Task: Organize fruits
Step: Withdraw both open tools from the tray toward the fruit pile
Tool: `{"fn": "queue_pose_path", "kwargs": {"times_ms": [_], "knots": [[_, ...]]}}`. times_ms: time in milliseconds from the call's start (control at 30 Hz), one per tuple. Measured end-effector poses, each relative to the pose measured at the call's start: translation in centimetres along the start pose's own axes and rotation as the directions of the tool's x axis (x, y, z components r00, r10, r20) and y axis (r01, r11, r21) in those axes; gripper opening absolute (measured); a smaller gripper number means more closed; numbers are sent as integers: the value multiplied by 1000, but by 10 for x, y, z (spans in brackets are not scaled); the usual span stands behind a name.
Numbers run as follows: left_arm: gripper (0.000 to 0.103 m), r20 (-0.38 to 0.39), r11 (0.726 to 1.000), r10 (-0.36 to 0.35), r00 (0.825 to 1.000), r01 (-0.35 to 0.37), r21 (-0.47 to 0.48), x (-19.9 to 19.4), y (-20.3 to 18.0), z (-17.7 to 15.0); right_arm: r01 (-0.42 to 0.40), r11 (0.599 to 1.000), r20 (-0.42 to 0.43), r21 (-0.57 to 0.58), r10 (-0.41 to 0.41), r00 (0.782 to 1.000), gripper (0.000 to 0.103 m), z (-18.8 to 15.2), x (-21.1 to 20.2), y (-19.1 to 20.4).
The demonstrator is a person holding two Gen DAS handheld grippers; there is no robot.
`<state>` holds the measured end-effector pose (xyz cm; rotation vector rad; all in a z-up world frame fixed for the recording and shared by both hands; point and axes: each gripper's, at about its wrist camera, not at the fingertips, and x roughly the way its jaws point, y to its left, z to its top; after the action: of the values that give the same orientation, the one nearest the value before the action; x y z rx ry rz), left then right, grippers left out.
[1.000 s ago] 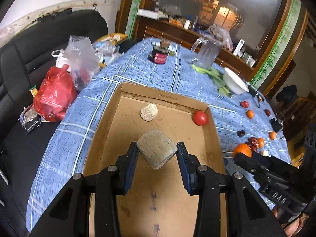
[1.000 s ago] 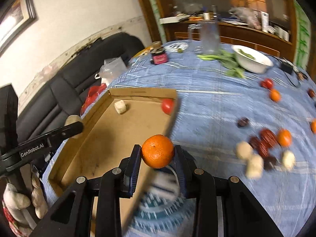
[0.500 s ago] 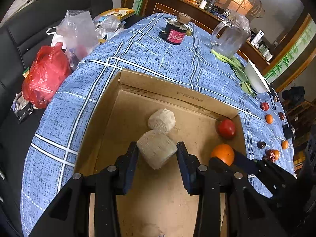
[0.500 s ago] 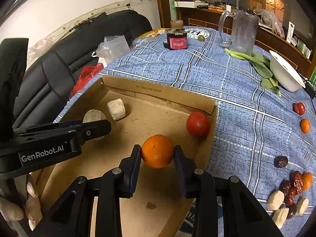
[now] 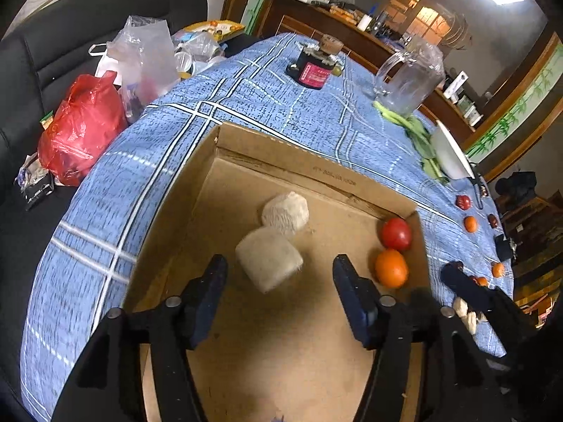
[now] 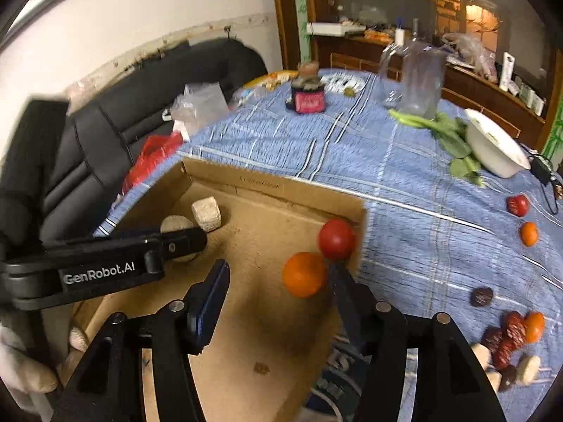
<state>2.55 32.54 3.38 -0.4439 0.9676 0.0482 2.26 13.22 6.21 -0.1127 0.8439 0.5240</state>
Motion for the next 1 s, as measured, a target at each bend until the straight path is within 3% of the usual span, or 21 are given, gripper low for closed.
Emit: {"fn": "queue_pose_path", "kwargs": {"times_ms": [333,633,800,867,933,1000], "knots": [[63,-21,984,126,992,-122,128,-7,-9,-28,28,990,54,137,-35,998,66,-54,-66,-52],[63,28,985,109,994,-112,135,-30,2,-32,28,966,86,259,-52,995,66,-96,-117,-85],[64,148,976,75,986,-103,191,-76,-27,-49,25,940,119,341,-69,990,70,-120,-139,-103],[69,206,968,62,977,-110,228,-98,-48,-62,12,924,131,383,-68,989,70,-128,-145,-111],[82,275,961,33,961,-106,257,-120,-73,-80,3,908,137,418,-67,988,70,-136,-151,-116],[85,311,958,0,950,-89,272,-135,-94,-95,0,893,140,450,-70,988,70,-146,-155,-122]]}}
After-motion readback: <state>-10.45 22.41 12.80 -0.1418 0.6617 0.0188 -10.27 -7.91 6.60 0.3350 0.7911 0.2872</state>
